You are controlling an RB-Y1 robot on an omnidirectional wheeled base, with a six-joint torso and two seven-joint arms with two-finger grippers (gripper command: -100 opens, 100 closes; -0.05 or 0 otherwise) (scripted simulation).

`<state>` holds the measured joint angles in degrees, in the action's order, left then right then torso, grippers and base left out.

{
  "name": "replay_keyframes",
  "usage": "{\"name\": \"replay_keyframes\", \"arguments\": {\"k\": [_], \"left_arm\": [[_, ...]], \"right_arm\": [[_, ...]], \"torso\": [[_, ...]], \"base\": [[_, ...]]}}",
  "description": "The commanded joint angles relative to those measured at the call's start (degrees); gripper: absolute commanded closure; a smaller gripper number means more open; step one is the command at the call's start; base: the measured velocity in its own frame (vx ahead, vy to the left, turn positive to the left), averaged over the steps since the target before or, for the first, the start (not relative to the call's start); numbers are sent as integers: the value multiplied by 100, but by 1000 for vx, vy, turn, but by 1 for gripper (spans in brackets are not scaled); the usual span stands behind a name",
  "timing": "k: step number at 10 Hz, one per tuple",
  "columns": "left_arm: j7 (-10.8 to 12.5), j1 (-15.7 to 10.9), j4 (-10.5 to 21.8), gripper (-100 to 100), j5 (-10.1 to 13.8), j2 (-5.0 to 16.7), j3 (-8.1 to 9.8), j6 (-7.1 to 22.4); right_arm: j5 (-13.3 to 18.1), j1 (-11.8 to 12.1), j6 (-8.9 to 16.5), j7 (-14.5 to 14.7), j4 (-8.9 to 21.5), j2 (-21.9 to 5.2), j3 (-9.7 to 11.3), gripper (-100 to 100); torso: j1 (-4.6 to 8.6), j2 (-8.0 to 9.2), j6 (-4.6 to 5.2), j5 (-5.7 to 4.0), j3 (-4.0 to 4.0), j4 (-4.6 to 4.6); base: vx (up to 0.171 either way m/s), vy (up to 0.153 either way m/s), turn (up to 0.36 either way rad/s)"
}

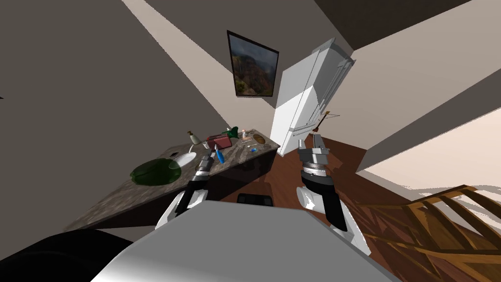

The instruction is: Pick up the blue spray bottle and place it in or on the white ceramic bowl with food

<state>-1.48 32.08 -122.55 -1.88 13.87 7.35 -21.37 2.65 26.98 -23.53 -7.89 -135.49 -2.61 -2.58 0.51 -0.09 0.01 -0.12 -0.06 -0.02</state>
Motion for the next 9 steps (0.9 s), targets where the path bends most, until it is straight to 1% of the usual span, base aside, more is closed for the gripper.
{"name": "replay_keyframes", "arguments": {"k": [1, 6, 7, 9], "left_arm": [[-9, 201, 9, -100, -111, 159, 167, 211], [-101, 657, 371, -100, -367, 764, 731, 766], [-101, 657, 371, -100, -367, 764, 731, 766], [-186, 855, 528, -100, -432, 1035, 937, 1004]], "right_arm": [[0, 0, 0, 0, 0, 0, 0, 0], [0, 0, 0, 0, 0, 0, 0, 0], [0, 0, 0, 0, 0, 0, 0, 0], [0, 0, 0, 0, 0, -1, -1, 0]], "torso": [[0, 0, 0, 0, 0, 0], [3, -5, -1, -1, -3, -1], [3, -7, -1, -2, -4, -2], [-28, 0, 0, 5, 0, 0]], "base": [[36, -139, -49], [50, -138, -59], [38, -79, -7], [38, -69, -61]]}}
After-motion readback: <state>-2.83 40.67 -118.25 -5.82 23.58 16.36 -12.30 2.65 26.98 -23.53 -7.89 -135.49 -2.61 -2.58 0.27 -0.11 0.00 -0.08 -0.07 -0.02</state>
